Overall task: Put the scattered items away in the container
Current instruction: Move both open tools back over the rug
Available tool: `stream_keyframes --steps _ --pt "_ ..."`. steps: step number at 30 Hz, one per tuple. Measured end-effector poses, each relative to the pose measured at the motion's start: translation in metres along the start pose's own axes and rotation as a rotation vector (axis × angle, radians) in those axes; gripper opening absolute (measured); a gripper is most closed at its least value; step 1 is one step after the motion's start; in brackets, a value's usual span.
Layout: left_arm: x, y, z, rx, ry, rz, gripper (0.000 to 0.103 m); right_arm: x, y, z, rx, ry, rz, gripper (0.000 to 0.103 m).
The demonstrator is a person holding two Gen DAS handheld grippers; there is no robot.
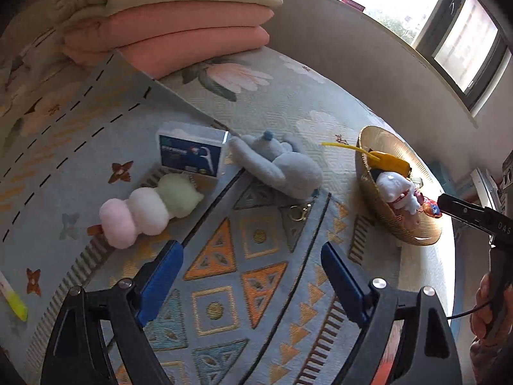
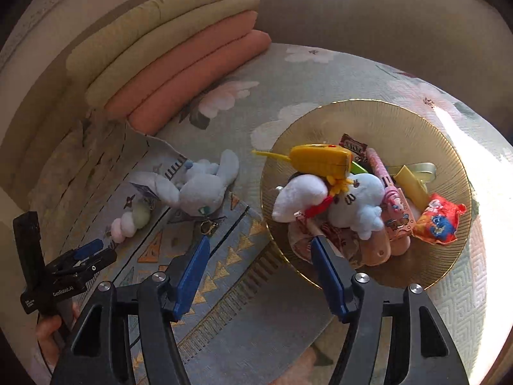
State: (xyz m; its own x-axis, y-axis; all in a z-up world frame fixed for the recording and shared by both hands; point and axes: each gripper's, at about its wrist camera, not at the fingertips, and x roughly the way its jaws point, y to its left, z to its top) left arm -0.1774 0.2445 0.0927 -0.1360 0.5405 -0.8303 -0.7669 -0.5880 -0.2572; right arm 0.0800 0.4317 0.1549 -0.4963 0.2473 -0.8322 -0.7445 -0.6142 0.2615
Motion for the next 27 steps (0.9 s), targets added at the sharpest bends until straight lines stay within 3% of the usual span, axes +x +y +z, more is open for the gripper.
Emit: stream_keyframes --steps 3,7,16,22,27 --pt "0.003 0.045 -0.004 0.002 0.015 0.037 0.088 0.021 0.046 0.006 -0.128 0.043 0.063 0.066" --pt "0.015 0.075 0.0 0.044 -0.005 0.061 0.088 0.05 0.098 0.028 -0.284 0.068 0.091 0.066" --pt "0.059 0.074 0.014 0.15 -0.007 -0.029 0.088 0.121 0.163 0.076 -0.484 0.141 0.08 0.066" --pt "0.058 0.082 0.02 0.143 -0.047 -0.065 0.088 0.163 0.187 0.081 -0.585 0.224 0.082 0.066" --pt "0.071 0.08 0.026 0.205 0.005 -0.061 0.088 0.19 0.2 0.083 -0.666 0.239 0.02 0.066"
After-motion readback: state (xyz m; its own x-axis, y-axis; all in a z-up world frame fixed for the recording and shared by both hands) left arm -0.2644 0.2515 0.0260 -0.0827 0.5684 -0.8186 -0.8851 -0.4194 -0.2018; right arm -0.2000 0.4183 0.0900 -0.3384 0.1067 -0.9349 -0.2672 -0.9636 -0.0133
